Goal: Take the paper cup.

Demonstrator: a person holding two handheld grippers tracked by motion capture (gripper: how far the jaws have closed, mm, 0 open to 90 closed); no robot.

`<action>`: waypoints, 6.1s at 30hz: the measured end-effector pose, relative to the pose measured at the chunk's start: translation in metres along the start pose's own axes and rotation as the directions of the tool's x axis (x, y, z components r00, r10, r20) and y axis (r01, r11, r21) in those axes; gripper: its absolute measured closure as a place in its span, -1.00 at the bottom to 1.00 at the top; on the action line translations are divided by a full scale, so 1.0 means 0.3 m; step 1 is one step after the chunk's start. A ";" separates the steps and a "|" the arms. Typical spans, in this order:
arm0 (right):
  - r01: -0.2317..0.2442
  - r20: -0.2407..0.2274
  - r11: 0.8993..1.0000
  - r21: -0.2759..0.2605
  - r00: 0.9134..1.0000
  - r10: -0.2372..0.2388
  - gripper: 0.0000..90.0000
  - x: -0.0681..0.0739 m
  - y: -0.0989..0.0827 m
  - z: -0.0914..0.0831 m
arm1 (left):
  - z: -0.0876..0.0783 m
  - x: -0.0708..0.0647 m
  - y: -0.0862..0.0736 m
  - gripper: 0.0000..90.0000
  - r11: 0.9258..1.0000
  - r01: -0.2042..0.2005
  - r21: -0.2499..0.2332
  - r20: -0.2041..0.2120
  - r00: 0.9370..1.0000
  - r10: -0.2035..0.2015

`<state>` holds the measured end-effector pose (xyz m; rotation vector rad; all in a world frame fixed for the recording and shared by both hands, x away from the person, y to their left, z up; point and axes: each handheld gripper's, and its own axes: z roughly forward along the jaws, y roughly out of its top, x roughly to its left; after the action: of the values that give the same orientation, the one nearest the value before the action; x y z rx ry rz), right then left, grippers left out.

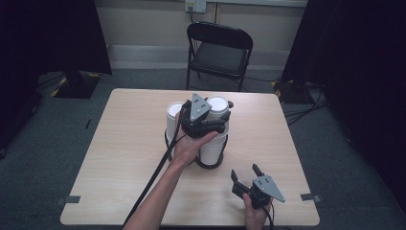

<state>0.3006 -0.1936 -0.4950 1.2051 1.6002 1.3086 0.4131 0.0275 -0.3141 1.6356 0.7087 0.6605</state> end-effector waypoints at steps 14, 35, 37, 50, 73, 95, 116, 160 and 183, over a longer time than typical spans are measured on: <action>0.001 0.001 1.000 -0.005 1.000 -0.001 -0.61 0.000 0.000 0.000 | -0.012 0.001 0.006 -0.50 0.999 0.016 -0.032 0.000 1.000 -0.016; 0.001 0.002 1.000 -0.002 1.000 -0.001 -0.61 0.001 0.000 0.000 | -0.040 0.021 0.054 -0.50 0.994 0.037 -0.107 0.026 0.999 -0.035; 0.000 -0.002 1.000 0.000 1.000 0.000 -0.61 0.000 0.000 0.000 | -0.046 0.021 0.061 -0.50 0.992 0.041 -0.122 0.027 0.999 -0.038; -0.001 -0.004 1.000 0.003 1.000 0.001 -0.61 -0.001 0.000 0.001 | -0.067 0.024 0.084 -0.50 0.986 0.023 -0.165 0.036 0.999 -0.018; 0.000 -0.001 1.000 0.002 1.000 0.000 -0.61 0.000 0.000 0.001 | -0.170 0.033 0.105 -0.50 0.973 0.060 -0.223 0.041 0.998 -0.052; 0.001 0.002 1.000 0.000 1.000 -0.001 -0.61 0.001 0.000 0.001 | -0.288 0.001 0.048 -0.50 0.968 0.071 -0.241 0.066 0.996 -0.057; 0.003 -0.033 1.000 -0.002 0.999 -0.003 -0.49 0.000 -0.001 -0.002 | -0.325 -0.030 -0.086 -0.50 0.986 0.094 -0.141 0.099 0.992 -0.080; 0.054 -0.403 0.985 -0.162 0.908 -0.116 -0.06 0.194 0.014 -0.053 | -0.368 -0.017 -0.382 -0.50 0.913 0.408 0.024 0.164 0.899 -0.406; 0.137 -0.408 0.955 -0.265 0.881 -0.240 0.18 0.232 0.036 -0.022 | -0.363 -0.029 -0.423 -0.50 0.816 0.571 0.096 0.237 0.783 -0.575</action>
<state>0.2764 -0.1285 -0.4815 0.6182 1.7604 1.6603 0.3136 0.1087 -0.4216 1.3782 0.9630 -0.0053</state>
